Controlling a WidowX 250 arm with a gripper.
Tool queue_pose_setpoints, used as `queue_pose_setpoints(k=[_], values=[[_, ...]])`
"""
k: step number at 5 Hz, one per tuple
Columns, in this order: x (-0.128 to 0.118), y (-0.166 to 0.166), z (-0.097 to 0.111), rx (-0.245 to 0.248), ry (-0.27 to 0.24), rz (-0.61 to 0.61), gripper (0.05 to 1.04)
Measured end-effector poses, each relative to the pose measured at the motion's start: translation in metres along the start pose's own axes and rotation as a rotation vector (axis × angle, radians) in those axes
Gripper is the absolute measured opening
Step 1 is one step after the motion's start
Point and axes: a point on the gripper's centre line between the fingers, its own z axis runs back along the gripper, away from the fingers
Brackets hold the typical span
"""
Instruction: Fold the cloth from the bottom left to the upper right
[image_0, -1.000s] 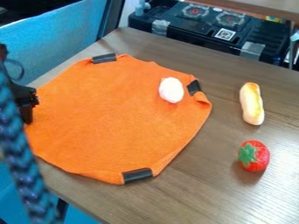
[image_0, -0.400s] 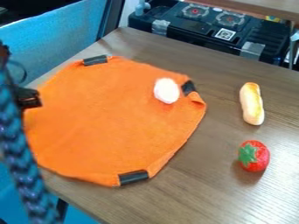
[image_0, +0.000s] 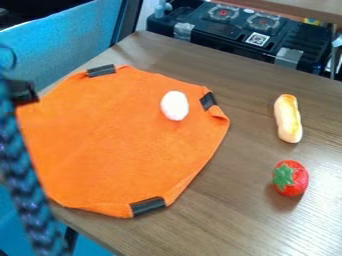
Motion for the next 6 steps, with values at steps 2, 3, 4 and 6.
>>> queue_pose_setpoints(k=[2, 3, 4, 6], values=[[0.003, -0.061, 0.016, -0.07, 0.04, 0.038, 0.068], [0.004, -0.098, 0.014, -0.066, 0.075, 0.094, 0.068], [0.007, -0.13, 0.016, -0.066, 0.079, 0.115, 0.068], [0.011, -0.177, 0.025, -0.082, 0.081, 0.14, 0.068]])
